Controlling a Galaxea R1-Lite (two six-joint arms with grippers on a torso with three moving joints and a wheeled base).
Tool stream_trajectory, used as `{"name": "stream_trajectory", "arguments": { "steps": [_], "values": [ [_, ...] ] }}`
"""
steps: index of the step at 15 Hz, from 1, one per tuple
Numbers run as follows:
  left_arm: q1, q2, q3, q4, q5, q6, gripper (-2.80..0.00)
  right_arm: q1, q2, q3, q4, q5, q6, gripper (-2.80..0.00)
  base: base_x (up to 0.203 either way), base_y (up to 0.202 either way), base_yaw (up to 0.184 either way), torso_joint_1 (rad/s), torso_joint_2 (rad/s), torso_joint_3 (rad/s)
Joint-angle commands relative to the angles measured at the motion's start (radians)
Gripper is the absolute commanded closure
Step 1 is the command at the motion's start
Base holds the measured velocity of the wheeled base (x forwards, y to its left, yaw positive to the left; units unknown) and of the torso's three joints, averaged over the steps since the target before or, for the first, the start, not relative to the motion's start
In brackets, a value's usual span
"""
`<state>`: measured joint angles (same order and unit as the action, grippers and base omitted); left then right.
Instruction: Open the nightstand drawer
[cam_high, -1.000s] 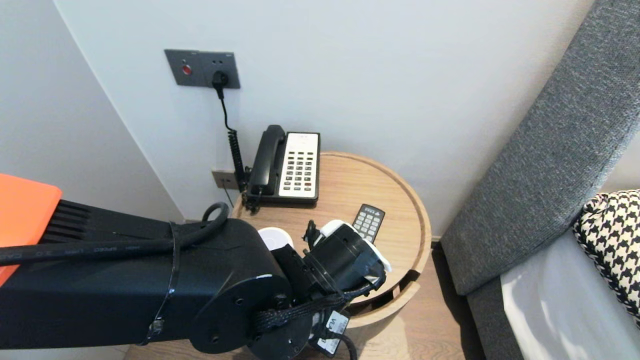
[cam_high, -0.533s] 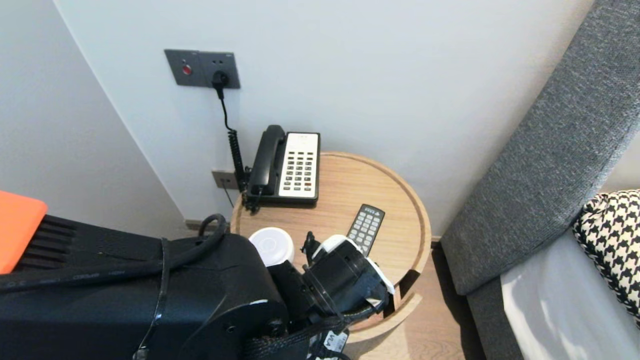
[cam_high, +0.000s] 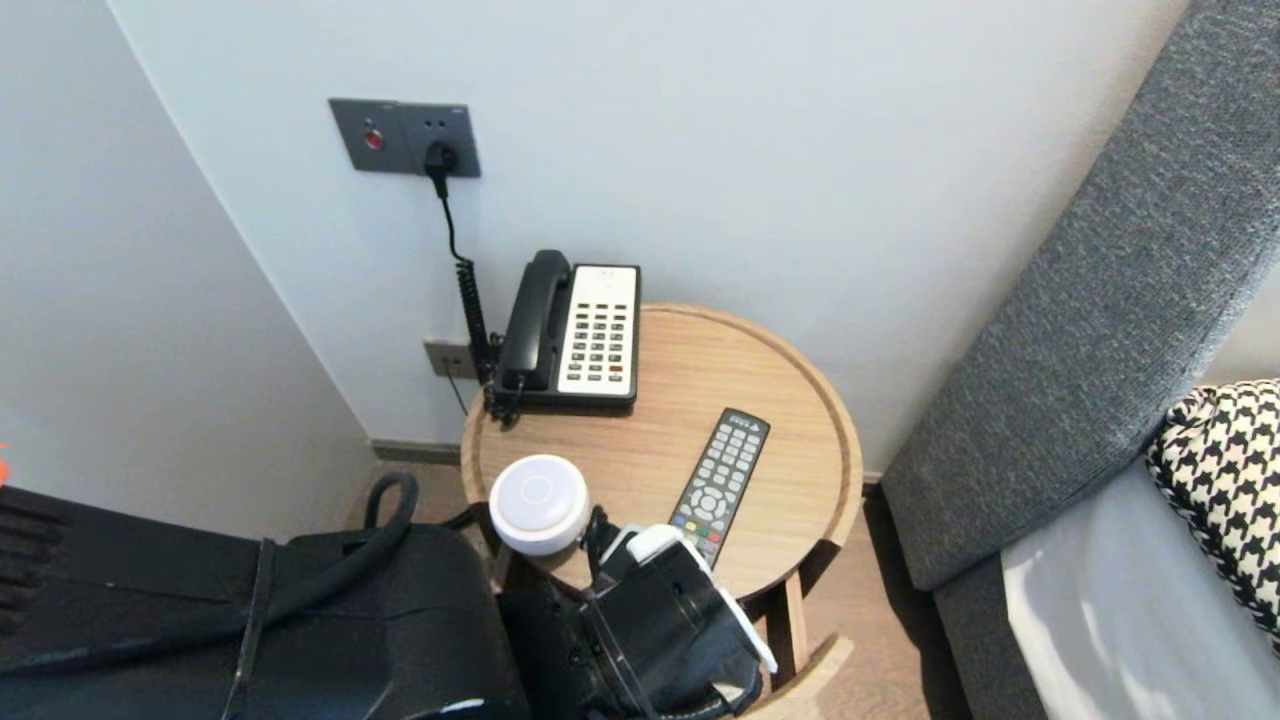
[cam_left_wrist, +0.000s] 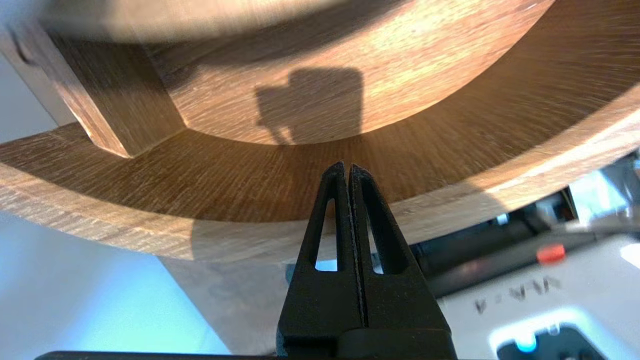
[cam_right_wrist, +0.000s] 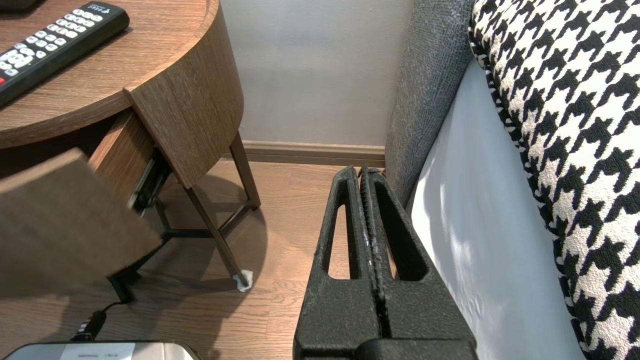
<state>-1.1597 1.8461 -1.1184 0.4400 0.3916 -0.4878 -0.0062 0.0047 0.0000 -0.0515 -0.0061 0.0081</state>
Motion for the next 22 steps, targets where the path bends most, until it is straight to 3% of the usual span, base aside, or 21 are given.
{"name": "stream_trajectory", "arguments": {
  "steps": [1, 9, 18, 22],
  "values": [
    [-0.019, -0.017, 0.031, 0.001, 0.001, -0.023, 0.00, 0.000, 0.001, 0.025, -0.001, 0.000, 0.000, 0.00, 0.000, 0.000, 0.000, 0.000, 0.00, 0.000],
    [-0.080, -0.059, 0.121, 0.002, -0.007, -0.103, 0.00, 0.000, 0.001, 0.025, -0.001, 0.000, 0.001, 0.00, 0.000, 0.000, 0.000, 0.000, 0.00, 0.000],
    [-0.110, -0.100, 0.216, -0.001, -0.109, -0.150, 0.00, 0.000, 0.000, 0.025, -0.001, 0.000, 0.001, 0.00, 0.000, 0.000, 0.000, 0.000, 0.00, 0.000],
    [-0.115, -0.108, 0.216, -0.001, -0.111, -0.178, 0.00, 0.000, 0.001, 0.025, -0.001, 0.000, 0.001, 0.00, 0.000, 0.000, 0.000, 0.000, 0.00, 0.000]
  ]
}}
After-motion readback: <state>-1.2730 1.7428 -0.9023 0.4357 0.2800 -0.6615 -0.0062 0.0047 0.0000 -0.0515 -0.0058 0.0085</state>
